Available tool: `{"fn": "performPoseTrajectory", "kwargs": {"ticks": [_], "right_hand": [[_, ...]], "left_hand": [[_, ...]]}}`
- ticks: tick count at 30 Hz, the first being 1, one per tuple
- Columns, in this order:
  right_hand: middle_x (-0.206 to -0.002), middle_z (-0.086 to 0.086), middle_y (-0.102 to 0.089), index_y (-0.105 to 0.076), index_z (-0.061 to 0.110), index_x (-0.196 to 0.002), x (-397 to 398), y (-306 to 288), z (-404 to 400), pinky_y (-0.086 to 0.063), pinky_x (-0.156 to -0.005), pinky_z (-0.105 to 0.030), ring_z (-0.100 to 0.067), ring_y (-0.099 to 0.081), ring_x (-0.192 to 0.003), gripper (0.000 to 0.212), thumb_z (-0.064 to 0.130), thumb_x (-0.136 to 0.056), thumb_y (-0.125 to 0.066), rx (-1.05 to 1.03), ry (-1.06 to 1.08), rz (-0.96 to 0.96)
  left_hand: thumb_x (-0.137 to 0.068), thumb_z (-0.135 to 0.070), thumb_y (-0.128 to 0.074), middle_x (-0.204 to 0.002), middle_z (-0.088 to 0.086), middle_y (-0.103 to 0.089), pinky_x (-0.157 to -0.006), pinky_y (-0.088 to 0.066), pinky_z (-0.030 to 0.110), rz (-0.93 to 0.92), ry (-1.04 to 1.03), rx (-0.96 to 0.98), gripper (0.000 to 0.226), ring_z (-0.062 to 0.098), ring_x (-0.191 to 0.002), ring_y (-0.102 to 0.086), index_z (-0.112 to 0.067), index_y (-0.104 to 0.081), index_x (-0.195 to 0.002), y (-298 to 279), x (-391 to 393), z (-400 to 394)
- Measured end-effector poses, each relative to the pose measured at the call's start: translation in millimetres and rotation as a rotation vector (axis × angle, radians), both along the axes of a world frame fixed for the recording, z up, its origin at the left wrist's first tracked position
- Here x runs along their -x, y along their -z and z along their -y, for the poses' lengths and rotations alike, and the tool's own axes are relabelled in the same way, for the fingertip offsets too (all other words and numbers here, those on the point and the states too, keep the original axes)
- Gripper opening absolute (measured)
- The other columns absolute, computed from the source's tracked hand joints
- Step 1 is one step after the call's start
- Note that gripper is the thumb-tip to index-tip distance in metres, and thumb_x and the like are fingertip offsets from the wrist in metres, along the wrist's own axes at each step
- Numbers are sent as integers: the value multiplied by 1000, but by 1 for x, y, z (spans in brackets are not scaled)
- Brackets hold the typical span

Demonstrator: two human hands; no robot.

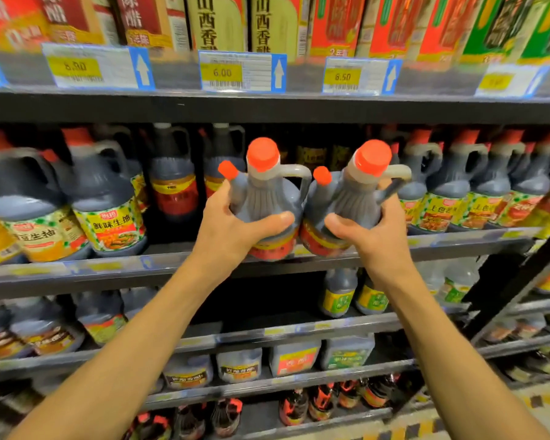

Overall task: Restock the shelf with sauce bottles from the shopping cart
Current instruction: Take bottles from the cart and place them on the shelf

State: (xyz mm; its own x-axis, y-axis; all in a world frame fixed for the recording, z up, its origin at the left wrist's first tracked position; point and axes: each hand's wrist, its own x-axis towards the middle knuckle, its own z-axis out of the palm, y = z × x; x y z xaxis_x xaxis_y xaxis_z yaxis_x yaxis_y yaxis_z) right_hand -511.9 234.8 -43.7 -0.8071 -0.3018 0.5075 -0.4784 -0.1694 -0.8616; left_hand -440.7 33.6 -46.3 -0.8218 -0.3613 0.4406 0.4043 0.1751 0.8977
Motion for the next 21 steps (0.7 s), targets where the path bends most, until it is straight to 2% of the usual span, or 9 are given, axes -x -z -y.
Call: {"fn": "performPoseTrajectory", "kwargs": {"ticks": [2, 4, 6, 9, 11, 13, 15, 19, 21], "right_hand": [[-111, -1, -69, -57, 10, -118, 11, 2, 3, -56, -84, -21, -8, -71, -104, 56, 29, -71, -80, 40, -7, -27], [-118, -18, -67, -51, -9, -124, 24, 7, 6, -56, -89, -30, -22, -70, -110, 67, 25, -75, -81, 78, -25, -36], [-121, -25, -65, -49, -16, -126, 39, 12, 9, -56, -91, -34, -31, -68, -112, 72, 24, -76, -81, 84, -56, -39], [-115, -11, -70, -52, -8, -127, 55, 19, 13, -56, -88, -26, -17, -70, -109, 66, 20, -75, -83, 77, -48, -7], [-112, 1, -71, -54, 0, -129, 67, 21, 16, -56, -86, -24, -11, -71, -107, 63, 17, -75, -83, 57, -50, 24], [-118, 1, -72, -55, 7, -132, 79, 21, 20, -58, -89, -28, -13, -70, -111, 66, 22, -74, -83, 30, -76, 75], [-125, -4, -71, -55, 10, -135, 93, 20, 24, -58, -96, -38, -17, -70, -113, 72, 30, -73, -85, -2, -95, 130], [-120, -4, -74, -57, 14, -133, 112, 27, 33, -58, -98, -46, -21, -73, -108, 66, 28, -75, -84, 5, -77, 259], [-117, -5, -76, -59, 15, -131, 118, 30, 38, -59, -96, -46, -22, -75, -104, 61, 23, -77, -85, 41, -80, 336]], "left_hand": [[-64, -38, -87, -112, -1, -75, -90, -58, 39, -51, -57, 52, 61, 18, -109, -71, -19, -65, -117, 1, 10, -1], [-67, -37, -87, -115, 5, -74, -94, -58, 47, -85, -97, 87, 66, 21, -110, -71, -9, -63, -122, 3, 20, -1], [-67, -37, -87, -117, 6, -72, -95, -57, 47, -91, -118, 91, 66, 21, -111, -70, -10, -62, -123, 7, 31, -2], [-65, -40, -87, -114, -1, -71, -89, -57, 31, -36, -146, 71, 60, 11, -108, -69, -24, -62, -116, 11, 46, -2], [-68, -33, -91, -111, -2, -72, -84, -55, 25, 24, -157, 45, 56, 6, -102, -70, -20, -64, -115, 15, 57, 0], [-75, -20, -90, -108, -2, -74, -84, -54, 26, 76, -156, 10, 45, 7, -99, -71, -15, -68, -114, 19, 69, 3], [-77, -15, -88, -102, -10, -75, -86, -56, 26, 112, -152, -53, 37, 2, -95, -71, -22, -68, -108, 24, 80, 5], [-65, -30, -95, -112, -12, -70, -89, -53, 28, 192, -177, -186, 66, 7, -104, -67, -22, -61, -121, 27, 103, 6], [-64, -33, -95, -110, -11, -72, -93, -55, 34, 231, -182, -220, 63, 10, -102, -69, -25, -62, -117, 24, 113, 7]]}}
